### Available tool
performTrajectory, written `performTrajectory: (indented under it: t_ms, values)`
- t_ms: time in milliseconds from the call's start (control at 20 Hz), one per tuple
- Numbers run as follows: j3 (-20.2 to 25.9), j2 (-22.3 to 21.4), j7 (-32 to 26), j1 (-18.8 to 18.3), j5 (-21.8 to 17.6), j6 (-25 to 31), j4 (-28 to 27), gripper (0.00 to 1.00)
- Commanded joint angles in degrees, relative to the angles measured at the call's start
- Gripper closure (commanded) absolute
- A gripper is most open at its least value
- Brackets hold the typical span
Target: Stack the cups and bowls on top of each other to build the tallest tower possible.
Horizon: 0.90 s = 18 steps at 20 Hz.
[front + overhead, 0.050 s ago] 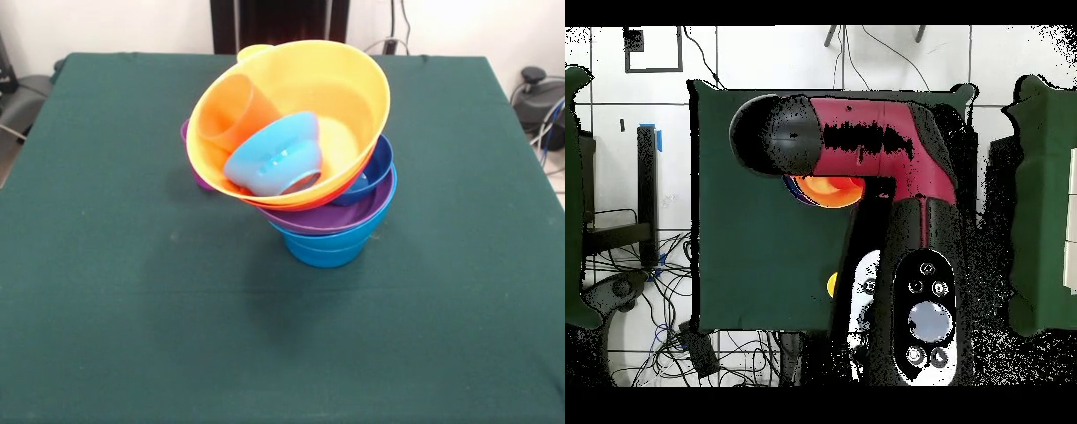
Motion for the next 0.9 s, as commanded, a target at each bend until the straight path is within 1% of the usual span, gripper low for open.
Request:
performTrajectory:
  t_ms: [50, 650, 900]
  values:
    - [1.61, 1.50, -1.77, 2.26, -2.63, -1.34, 8.99, 0.00]
    - [-0.18, 2.48, 4.49, 5.21, -1.62, -7.69, 13.35, 0.00]
    - [-0.90, 3.15, 5.70, 6.22, -1.14, -10.05, 14.53, 0.00]
